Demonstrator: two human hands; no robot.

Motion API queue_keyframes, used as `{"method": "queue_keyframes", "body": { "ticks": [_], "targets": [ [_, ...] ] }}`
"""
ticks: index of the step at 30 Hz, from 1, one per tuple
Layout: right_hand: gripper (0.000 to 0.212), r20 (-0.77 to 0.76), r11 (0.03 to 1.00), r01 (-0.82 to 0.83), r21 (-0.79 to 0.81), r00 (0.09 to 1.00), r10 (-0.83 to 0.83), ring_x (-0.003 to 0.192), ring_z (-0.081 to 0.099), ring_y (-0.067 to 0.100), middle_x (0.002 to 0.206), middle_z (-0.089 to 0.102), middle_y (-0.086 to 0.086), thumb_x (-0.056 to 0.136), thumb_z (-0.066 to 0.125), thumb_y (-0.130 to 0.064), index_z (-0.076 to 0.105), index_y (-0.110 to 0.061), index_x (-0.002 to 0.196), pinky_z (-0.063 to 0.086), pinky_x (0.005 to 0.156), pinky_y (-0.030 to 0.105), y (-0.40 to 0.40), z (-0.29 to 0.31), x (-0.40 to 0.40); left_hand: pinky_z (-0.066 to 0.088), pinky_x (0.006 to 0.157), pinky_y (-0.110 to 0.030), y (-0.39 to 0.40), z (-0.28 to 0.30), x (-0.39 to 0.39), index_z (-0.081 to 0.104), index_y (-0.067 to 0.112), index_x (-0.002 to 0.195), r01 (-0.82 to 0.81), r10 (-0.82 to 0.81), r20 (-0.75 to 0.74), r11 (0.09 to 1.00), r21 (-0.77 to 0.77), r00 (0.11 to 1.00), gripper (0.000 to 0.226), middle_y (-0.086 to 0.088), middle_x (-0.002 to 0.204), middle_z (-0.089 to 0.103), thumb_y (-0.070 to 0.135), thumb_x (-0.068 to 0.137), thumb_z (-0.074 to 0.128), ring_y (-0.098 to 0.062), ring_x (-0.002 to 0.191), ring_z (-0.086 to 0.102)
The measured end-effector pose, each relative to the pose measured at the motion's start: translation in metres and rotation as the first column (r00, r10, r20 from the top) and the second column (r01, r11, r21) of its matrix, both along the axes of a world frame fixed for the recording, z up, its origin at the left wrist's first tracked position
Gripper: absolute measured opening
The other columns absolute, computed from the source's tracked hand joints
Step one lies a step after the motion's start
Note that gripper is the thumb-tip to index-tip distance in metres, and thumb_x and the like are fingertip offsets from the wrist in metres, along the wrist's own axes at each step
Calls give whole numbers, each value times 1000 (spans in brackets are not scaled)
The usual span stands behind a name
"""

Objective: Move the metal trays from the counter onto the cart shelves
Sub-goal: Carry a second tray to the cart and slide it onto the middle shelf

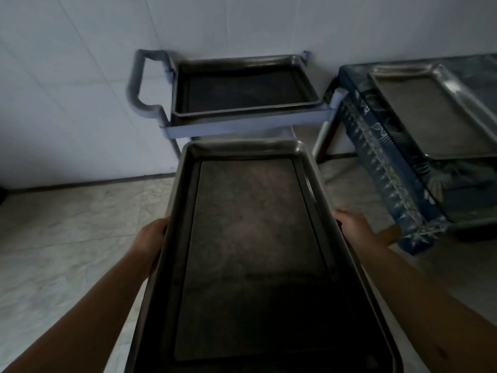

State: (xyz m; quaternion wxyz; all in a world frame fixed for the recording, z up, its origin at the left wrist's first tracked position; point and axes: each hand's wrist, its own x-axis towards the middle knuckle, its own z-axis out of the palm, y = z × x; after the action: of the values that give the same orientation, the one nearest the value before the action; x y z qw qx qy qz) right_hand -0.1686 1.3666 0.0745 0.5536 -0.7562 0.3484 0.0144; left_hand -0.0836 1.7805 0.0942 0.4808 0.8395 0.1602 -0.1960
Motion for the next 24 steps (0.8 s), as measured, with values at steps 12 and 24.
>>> {"method": "queue_keyframes", "body": {
  "ticks": [12, 24],
  "targets": [
    [26, -246, 990, -125, -65, 964, 105, 82, 64, 35, 88, 67, 25, 91, 50, -16, 67, 4, 86, 49, 77, 39, -84, -81, 118, 46, 61, -22, -87, -88, 82, 74, 19, 81, 16, -12, -39, 995, 94, 999, 30, 3, 79, 70, 25, 97, 50, -16, 78, 67],
    [26, -157, 947, -170, -272, 979, 130, 79, 58, 28, 83, 64, 18, 91, 55, -26, 66, -4, 82, 44, 74, 36, -153, -309, 346, 57, 73, -41, -155, -308, 270, 72, 14, 88, -138, 138, -8, 990, 15, 990, 35, -12, 82, 72, 41, 97, 51, -27, 78, 70]
  ]
}}
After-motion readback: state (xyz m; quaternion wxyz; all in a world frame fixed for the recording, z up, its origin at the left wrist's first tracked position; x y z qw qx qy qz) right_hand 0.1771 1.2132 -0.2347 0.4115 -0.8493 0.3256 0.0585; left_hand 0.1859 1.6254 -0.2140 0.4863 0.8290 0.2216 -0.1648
